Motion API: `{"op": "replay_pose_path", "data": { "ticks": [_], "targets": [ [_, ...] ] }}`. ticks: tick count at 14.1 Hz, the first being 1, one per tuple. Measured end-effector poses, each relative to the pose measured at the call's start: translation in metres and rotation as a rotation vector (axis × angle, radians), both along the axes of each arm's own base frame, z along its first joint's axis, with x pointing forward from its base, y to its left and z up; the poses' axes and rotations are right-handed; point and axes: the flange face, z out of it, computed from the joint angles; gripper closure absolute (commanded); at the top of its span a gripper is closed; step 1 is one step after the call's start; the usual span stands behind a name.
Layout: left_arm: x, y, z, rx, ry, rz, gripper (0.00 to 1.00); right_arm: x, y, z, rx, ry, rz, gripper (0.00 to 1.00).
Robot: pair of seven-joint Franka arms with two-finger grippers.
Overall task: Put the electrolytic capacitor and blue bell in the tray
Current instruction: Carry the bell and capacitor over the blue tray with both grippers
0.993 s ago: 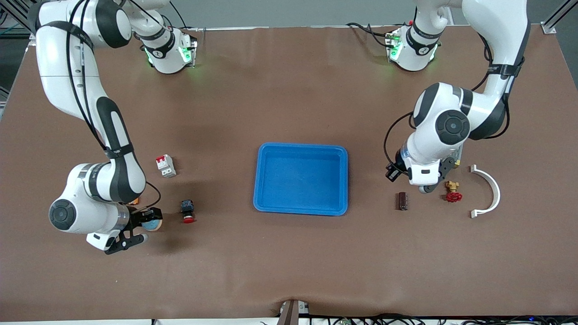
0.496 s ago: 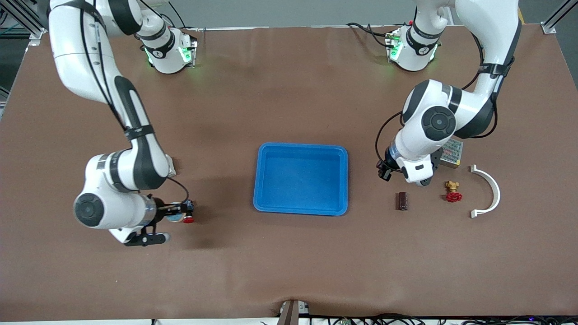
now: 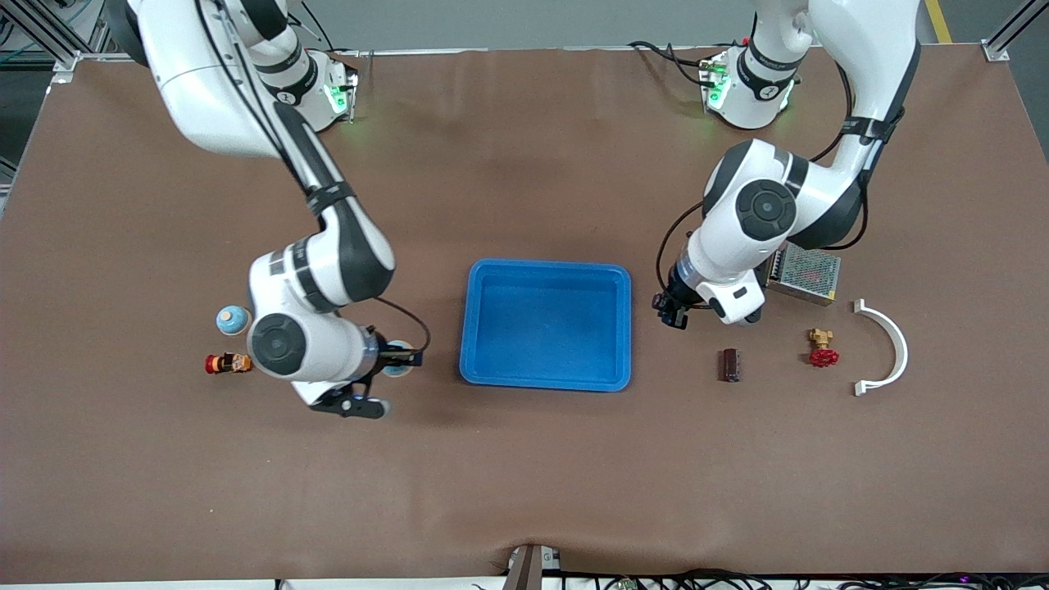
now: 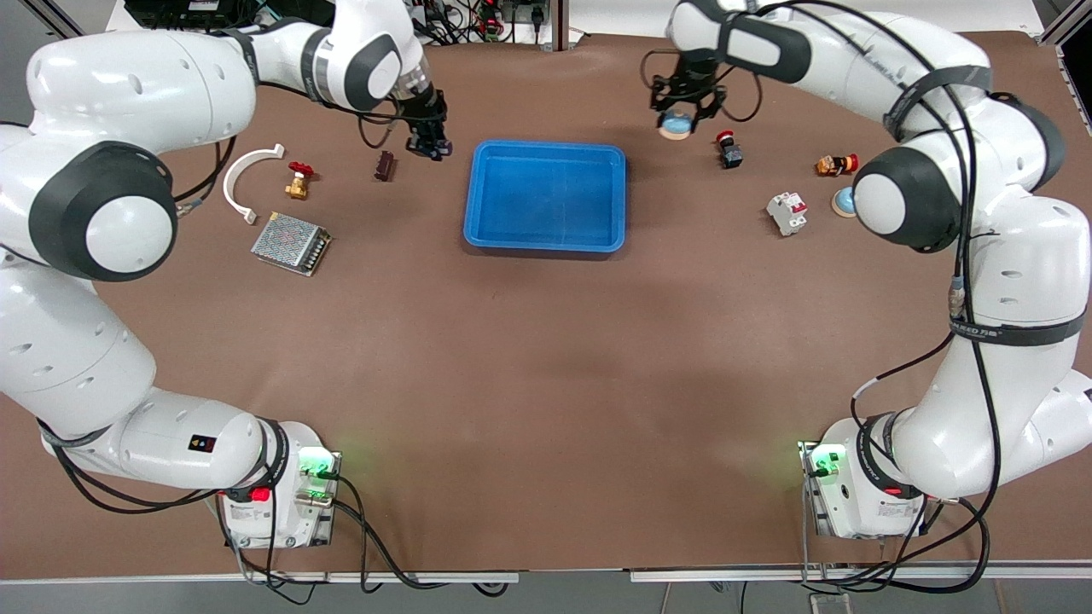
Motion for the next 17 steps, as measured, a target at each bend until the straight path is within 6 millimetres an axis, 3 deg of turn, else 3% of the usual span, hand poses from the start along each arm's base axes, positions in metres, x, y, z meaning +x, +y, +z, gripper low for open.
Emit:
{"op": "replay_pose_path", "data": {
  "ticks": [4, 6, 12, 17],
  "targets": [
    [-0.016, -0.042, -0.015, -0.026, -0.001, 0.097, 1.0, -0.03, 0.064, 0.0, -0.016, -0.004, -0.064, 0.45],
    [-0.024, -0.056, -0.025, -0.024, 0.0, 0.119, 1.0, -0.043, 0.083, -0.003, -0.026, 0.005, -0.072, 0.45],
    [-0.049, -0.093, -0.076, 0.05, -0.013, 0.146, 1.0, -0.077, 0.119, -0.042, -0.029, -0.021, -0.102, 0.45],
    [-0.06, -0.107, -0.1, 0.068, -0.021, 0.131, 1.0, -0.104, 0.139, -0.068, -0.029, -0.039, -0.1, 0.44]
  ]
}}
